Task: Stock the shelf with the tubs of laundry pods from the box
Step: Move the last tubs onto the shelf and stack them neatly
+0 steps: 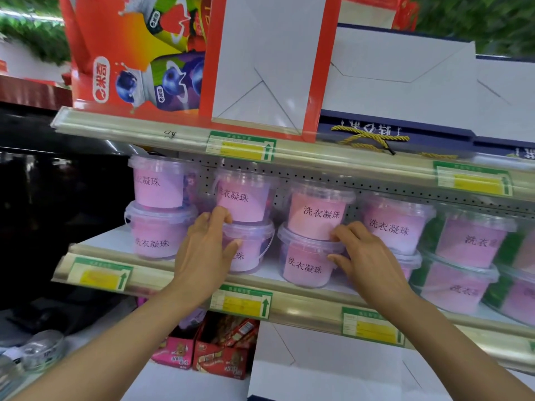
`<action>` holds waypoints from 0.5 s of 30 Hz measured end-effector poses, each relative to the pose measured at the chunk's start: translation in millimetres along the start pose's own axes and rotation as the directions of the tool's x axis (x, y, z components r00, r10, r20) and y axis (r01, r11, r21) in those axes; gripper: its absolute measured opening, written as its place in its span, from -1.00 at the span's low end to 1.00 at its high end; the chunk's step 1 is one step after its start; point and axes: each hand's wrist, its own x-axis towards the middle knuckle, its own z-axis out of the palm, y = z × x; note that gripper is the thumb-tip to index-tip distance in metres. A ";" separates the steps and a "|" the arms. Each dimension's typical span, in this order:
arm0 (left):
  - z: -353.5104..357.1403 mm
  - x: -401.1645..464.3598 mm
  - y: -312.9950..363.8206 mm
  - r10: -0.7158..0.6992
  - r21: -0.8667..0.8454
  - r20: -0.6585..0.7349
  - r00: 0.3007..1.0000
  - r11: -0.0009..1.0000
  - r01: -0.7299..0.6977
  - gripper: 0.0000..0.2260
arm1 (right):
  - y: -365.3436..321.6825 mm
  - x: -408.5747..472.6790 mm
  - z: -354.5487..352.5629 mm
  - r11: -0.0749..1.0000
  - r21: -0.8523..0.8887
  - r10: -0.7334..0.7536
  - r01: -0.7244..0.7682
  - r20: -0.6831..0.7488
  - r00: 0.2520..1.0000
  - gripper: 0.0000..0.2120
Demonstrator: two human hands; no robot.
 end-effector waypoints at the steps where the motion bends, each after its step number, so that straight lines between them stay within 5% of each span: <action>1: -0.7 -0.6 0.5 -0.013 0.017 -0.003 1.000 1.000 0.013 -0.70 | 0.0 -0.3 -0.2 1.000 -0.003 -0.001 0.001 -0.003 1.000 -0.71; 9: -13.4 -9.0 -2.7 0.039 0.067 0.035 0.999 0.997 -0.041 -0.56 | -15.1 -12.8 -10.9 1.000 -0.008 0.027 -0.028 -0.052 0.998 -0.57; 15: -44.1 -9.7 -32.6 0.065 0.204 -0.122 0.990 0.978 -0.039 -0.49 | -49.8 -19.2 -7.6 0.997 0.069 -0.021 0.035 -0.195 0.981 -0.45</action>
